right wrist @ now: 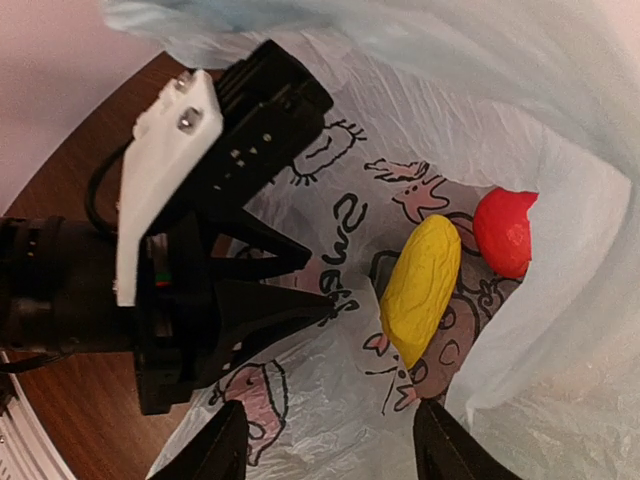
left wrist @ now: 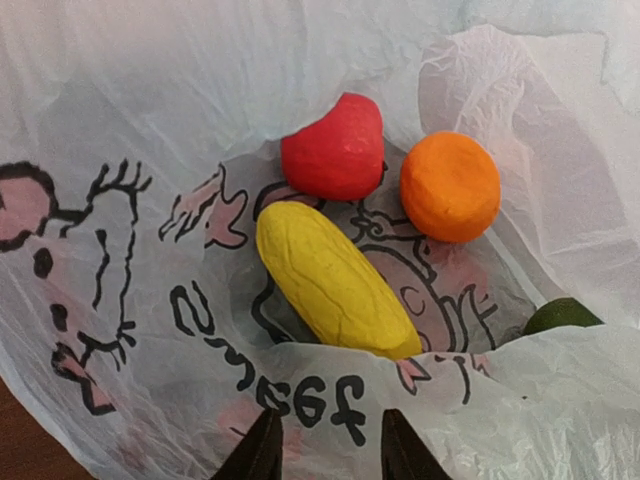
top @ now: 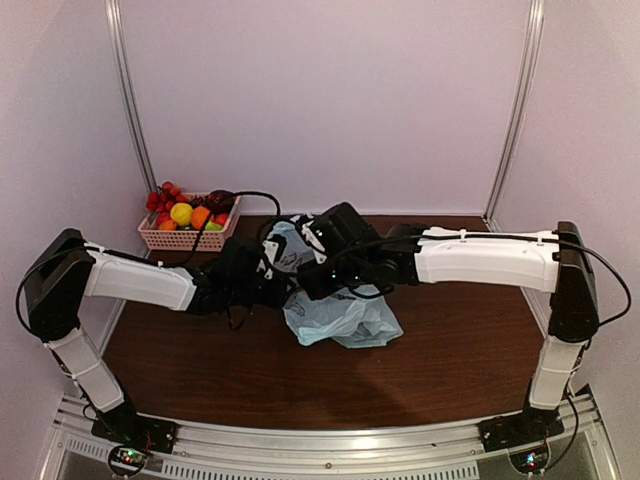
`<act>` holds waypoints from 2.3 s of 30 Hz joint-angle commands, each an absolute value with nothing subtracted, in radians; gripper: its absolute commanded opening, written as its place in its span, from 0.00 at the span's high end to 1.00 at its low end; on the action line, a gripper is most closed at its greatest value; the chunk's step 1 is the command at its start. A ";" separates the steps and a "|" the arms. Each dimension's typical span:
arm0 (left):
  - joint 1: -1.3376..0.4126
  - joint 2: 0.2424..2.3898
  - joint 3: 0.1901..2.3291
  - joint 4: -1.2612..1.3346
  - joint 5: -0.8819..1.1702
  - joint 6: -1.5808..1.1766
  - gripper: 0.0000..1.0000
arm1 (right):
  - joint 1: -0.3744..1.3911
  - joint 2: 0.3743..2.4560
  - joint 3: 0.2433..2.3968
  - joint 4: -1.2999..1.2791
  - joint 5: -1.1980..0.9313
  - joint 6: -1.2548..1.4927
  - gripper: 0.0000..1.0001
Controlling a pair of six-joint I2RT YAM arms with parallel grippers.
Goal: Untie the knot of the plastic bag and take out the fruit
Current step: Adjust the bag opening on the takeout bag, then reach into the gripper of the takeout bag.
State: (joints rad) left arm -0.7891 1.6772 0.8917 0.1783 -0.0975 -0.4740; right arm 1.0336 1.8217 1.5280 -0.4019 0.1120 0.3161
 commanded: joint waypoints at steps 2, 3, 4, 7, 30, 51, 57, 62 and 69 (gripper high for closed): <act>-0.795 1.658 0.874 0.207 -0.115 -0.484 0.66 | 1.016 1.906 1.597 -0.529 0.228 0.355 0.43; -0.794 1.659 0.874 0.206 -0.117 -0.481 0.66 | 1.013 1.917 1.596 -0.536 0.233 0.364 0.43; -0.795 1.660 0.876 0.206 -0.119 -0.479 0.66 | 1.009 1.927 1.593 -0.543 0.240 0.372 0.42; -0.795 1.670 0.886 0.206 -0.121 -0.472 0.66 | 1.008 1.943 1.579 -0.571 0.275 0.387 0.39; -0.792 1.986 1.251 0.048 -0.147 -0.486 0.52 | 1.008 1.876 1.348 -0.456 0.233 0.445 0.32; -0.799 2.038 1.255 0.099 -0.050 -0.719 0.41 | 1.008 1.886 1.376 -0.438 0.222 0.428 0.29; -0.799 2.106 1.316 0.076 -0.038 -0.723 0.37 | 1.005 1.866 1.369 -0.438 0.217 0.434 0.28; -0.799 2.142 1.347 0.087 -0.048 -0.727 0.31 | 1.006 1.838 1.360 -0.433 0.219 0.437 0.27; -0.798 2.222 1.436 0.030 -0.102 -0.727 0.31 | 1.005 1.826 1.358 -0.433 0.224 0.437 0.26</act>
State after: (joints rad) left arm -0.7940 2.1708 1.3899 0.0658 -0.0593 -0.7204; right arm 1.0092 1.8511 1.3552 -0.4366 0.2169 0.4267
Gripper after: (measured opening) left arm 0.707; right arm 0.736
